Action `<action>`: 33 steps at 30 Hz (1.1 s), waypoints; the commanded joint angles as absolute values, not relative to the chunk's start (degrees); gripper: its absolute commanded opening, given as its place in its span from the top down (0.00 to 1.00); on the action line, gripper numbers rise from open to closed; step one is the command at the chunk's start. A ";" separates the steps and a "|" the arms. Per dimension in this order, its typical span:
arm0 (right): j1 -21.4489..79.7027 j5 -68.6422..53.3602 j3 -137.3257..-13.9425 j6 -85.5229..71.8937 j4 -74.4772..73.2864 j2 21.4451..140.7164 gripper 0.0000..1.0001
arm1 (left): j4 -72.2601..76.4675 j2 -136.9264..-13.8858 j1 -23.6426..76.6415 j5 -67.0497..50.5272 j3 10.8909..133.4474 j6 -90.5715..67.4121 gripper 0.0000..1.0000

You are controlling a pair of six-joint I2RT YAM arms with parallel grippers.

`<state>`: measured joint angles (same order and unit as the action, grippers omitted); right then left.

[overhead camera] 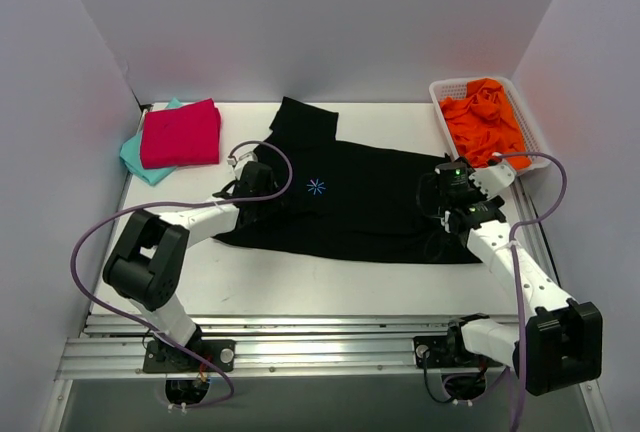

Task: Fold and stack the t-shirts
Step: Fold the tshirt

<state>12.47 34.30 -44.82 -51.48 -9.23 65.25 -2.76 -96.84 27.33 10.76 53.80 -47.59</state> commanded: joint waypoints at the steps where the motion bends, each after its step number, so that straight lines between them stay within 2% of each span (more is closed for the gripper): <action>1: 12.83 36.12 -45.09 -50.89 -8.70 66.00 0.17 | 0.95 -97.73 27.69 9.93 53.35 -48.34 0.38; 17: 12.83 35.77 -44.82 -50.98 -7.91 68.29 0.17 | 3.69 -101.86 27.69 9.49 54.67 -48.43 0.40; 33: 12.83 35.42 -44.38 -50.89 -7.29 68.99 0.18 | 4.04 -101.51 27.69 9.76 55.46 -48.43 0.71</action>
<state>12.47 34.26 -44.73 -51.27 -7.44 68.27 2.02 -101.19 27.40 10.00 53.30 -48.16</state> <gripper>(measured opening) 0.825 0.306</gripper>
